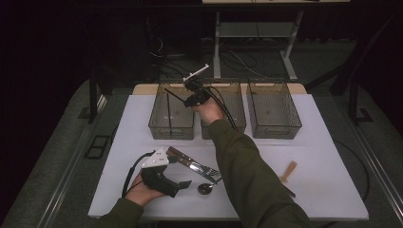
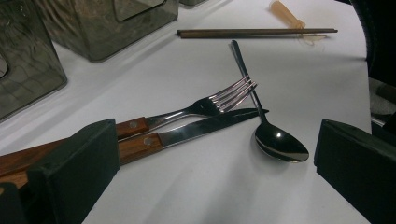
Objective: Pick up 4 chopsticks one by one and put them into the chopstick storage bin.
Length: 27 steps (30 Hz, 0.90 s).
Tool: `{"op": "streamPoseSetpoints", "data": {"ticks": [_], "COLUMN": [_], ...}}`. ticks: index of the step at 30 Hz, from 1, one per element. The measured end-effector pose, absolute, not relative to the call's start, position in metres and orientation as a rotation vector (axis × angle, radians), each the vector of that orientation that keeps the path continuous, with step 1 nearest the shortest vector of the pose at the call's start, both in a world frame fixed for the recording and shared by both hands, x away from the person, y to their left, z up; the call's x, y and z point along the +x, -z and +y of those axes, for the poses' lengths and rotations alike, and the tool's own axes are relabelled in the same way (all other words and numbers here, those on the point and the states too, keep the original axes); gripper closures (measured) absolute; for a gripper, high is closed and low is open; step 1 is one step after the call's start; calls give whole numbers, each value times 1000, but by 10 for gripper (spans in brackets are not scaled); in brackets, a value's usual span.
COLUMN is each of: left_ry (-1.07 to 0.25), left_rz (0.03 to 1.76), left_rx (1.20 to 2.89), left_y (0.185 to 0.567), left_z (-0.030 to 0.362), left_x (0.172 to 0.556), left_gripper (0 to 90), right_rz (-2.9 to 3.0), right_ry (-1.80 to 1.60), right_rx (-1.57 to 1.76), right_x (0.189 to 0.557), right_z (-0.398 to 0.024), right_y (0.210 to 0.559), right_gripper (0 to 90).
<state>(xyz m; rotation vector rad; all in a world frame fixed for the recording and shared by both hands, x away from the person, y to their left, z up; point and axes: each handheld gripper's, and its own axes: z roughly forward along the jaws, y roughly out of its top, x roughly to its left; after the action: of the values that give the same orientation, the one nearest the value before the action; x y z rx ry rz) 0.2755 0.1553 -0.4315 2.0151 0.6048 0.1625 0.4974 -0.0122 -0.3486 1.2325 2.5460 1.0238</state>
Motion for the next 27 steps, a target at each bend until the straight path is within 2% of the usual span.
{"op": "streamPoseSetpoints", "data": {"ticks": [18,27], "left_ry": [-159,-161], "left_rz": [599,597], "left_rx": [2016,2016], "left_y": [431,431], "left_z": [155,155], "left_x": [276,276], "left_gripper": [0,0], "right_rz": [2540,2526], "right_ry": [-907,-957], "right_rx": [1291,1282], "right_x": [521,519], "right_z": [28,22], "right_y": [372,363], "right_gripper": [842,641]}}
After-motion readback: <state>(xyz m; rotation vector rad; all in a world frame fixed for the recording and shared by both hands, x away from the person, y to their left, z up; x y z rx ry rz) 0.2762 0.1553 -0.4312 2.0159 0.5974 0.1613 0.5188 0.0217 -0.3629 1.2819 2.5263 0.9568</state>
